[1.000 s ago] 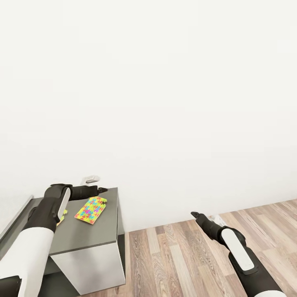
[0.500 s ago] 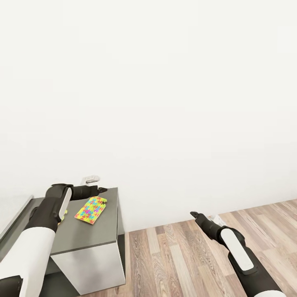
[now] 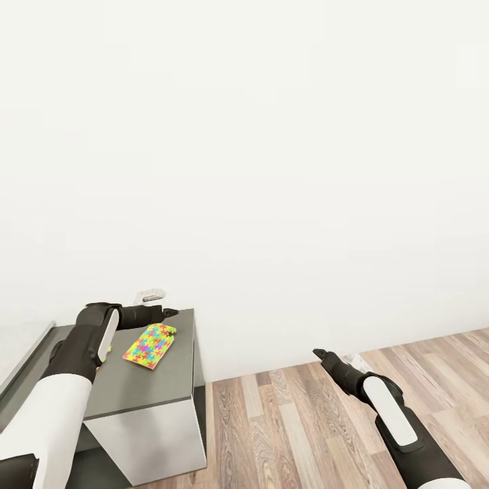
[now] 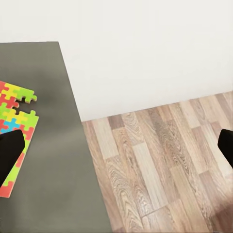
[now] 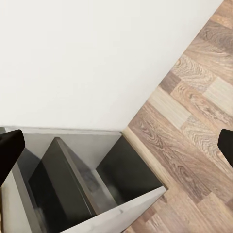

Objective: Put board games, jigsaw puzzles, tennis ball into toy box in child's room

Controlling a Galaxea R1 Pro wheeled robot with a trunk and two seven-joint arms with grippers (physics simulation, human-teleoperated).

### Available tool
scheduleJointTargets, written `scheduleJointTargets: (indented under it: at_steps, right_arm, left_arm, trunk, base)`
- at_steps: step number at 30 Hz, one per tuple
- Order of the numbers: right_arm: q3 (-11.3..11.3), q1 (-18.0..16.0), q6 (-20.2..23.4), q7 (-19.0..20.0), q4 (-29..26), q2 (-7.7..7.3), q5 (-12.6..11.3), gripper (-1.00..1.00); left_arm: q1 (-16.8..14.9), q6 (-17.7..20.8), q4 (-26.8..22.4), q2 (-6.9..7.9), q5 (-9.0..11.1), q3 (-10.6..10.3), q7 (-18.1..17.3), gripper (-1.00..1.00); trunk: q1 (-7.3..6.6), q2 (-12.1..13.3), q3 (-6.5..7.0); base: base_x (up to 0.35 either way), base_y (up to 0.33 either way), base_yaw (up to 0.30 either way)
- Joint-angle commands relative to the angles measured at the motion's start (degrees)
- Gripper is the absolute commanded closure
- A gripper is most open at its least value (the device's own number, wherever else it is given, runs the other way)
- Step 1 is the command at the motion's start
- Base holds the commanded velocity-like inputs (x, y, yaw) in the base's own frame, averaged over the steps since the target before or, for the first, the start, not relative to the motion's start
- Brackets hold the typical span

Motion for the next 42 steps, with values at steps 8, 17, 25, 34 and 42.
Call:
scheduleJointTargets:
  at_steps: [8,17,25,34,42]
  right_arm:
    - [0.1,-0.1,0.0,-0.6,-0.1,-0.06,-0.6,-1.0]
    - [0.1,0.0,0.0,-0.6,-0.1,-0.06,-0.6,-1.0]
    - [0.2,0.0,0.0,-0.6,-0.1,-0.06,-0.6,-1.0]
    - [0.2,0.0,0.0,-0.6,-0.1,-0.06,-0.6,-1.0]
    - [0.2,0.0,0.0,-0.6,-0.1,-0.06,-0.6,-1.0]
  left_arm:
    - [-0.1,0.3,-0.1,-0.03,-0.1,0.1,-0.5,-1.0]
    - [-0.1,0.3,-0.1,-0.03,-0.1,0.1,-0.5,-1.0]
    - [-0.1,0.3,-0.1,-0.04,-0.1,0.1,-0.5,-1.0]
    - [0.0,0.3,-0.1,-0.73,-0.2,-0.1,-0.4,-1.0]
    - [0.0,0.3,-0.1,-0.81,-0.2,-0.1,-0.5,-1.0]
  trunk:
    - [0.04,-0.1,-0.13]
    - [0.04,-0.1,-0.13]
    - [0.04,-0.1,-0.13]
    - [0.04,-0.1,-0.13]
    - [0.04,-0.1,-0.13]
  base:
    - [0.0,0.0,0.118]
    - [0.0,0.014,0.255]
    - [0.134,0.125,0.136]
    - [0.095,-0.027,0.01]
    - [0.124,-0.111,0.0]
